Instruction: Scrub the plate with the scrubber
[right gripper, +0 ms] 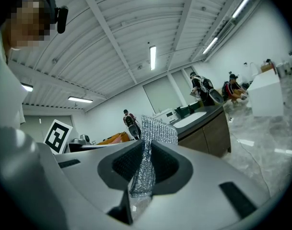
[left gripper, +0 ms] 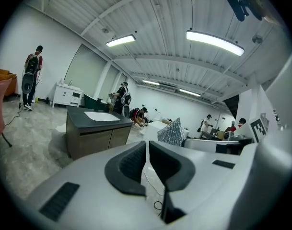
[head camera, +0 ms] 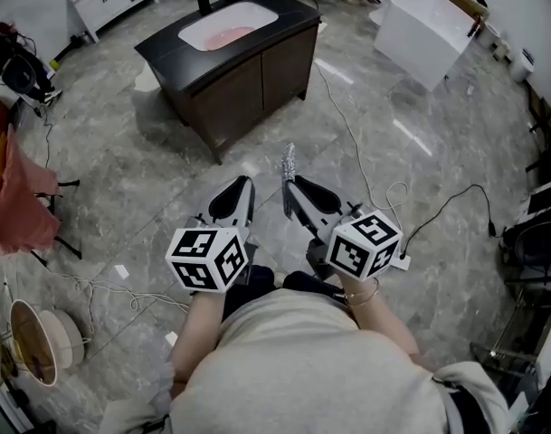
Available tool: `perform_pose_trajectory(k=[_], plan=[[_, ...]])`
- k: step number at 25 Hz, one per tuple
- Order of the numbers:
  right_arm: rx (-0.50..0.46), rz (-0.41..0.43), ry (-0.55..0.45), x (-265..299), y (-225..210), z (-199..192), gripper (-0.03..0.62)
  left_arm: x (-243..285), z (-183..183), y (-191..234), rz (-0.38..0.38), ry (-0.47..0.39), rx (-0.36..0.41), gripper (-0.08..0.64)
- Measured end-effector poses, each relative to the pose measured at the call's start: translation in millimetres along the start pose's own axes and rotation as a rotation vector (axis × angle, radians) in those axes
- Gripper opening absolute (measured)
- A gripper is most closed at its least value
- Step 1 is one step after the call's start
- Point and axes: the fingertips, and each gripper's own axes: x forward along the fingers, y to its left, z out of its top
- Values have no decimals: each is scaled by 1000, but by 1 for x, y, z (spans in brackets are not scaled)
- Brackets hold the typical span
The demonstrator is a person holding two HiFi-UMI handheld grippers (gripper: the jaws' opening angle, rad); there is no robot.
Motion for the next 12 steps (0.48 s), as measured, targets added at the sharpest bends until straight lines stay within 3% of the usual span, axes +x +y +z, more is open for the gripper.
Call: perform_pose_trajectory(k=[6, 12], plan=[[32, 23, 11, 5, -8, -3, 64, 4, -7, 0, 26, 28, 24, 34], [58, 17, 28, 33, -23, -7, 64, 20, -5, 30, 54, 37, 23, 34]])
